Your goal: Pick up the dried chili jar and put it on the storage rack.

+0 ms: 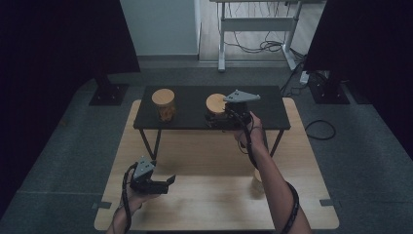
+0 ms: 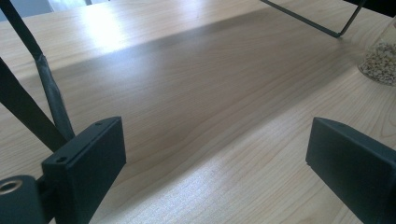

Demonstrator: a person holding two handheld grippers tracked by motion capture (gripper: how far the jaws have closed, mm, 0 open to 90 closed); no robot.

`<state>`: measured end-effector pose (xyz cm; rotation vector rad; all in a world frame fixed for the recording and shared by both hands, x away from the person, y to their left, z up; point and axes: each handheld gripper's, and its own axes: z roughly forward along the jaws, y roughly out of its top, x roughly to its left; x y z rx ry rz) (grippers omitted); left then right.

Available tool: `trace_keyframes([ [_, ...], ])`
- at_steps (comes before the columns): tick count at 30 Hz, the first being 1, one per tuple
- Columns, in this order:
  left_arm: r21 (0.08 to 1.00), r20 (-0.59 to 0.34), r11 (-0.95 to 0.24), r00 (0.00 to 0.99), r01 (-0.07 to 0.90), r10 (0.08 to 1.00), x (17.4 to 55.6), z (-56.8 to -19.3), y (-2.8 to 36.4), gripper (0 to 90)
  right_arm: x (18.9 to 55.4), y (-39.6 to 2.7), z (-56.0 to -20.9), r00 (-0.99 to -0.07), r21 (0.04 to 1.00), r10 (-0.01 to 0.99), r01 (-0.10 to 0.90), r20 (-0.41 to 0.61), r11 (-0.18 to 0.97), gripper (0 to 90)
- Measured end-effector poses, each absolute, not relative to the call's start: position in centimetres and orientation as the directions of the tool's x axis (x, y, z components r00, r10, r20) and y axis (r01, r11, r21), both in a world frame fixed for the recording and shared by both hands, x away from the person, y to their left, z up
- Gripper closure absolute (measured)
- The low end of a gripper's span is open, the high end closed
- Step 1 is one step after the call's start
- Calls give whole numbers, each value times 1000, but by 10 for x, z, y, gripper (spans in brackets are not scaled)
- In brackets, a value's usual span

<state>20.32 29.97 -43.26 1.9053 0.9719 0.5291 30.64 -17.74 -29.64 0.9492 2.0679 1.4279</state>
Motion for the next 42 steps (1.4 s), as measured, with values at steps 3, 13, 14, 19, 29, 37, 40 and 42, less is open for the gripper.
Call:
trace_keyframes([
  [3, 866, -25, -281, 598, 413, 801, 203, -432, 300, 45, 309, -176, -296, -659, 932, 752, 284, 18, 226, 241],
  [13, 868, -25, -278, 594, 412, 804, 203, -432, 301, 45, 316, -174, -296, -647, 933, 763, 285, 18, 220, 241],
  [14, 868, -25, -278, 594, 412, 804, 203, -432, 301, 45, 317, -174, -296, -645, 932, 764, 286, 16, 221, 241],
  [19, 867, -20, -284, 598, 410, 801, 203, -432, 301, 44, 321, -170, -295, -640, 929, 769, 291, 13, 227, 241],
  [29, 867, -24, -277, 591, 414, 806, 203, -432, 302, 45, 329, -166, -298, -619, 926, 786, 307, 17, 221, 241],
  [37, 867, -19, -282, 593, 411, 805, 203, -432, 301, 44, 333, -164, -302, -612, 925, 790, 318, 35, 206, 240],
  [40, 866, -20, -283, 593, 413, 805, 203, -432, 301, 45, 334, -164, -304, -611, 926, 790, 319, 40, 200, 239],
  [42, 865, -21, -282, 592, 415, 806, 203, -433, 301, 44, 333, -164, -304, -610, 926, 791, 319, 39, 200, 239],
])
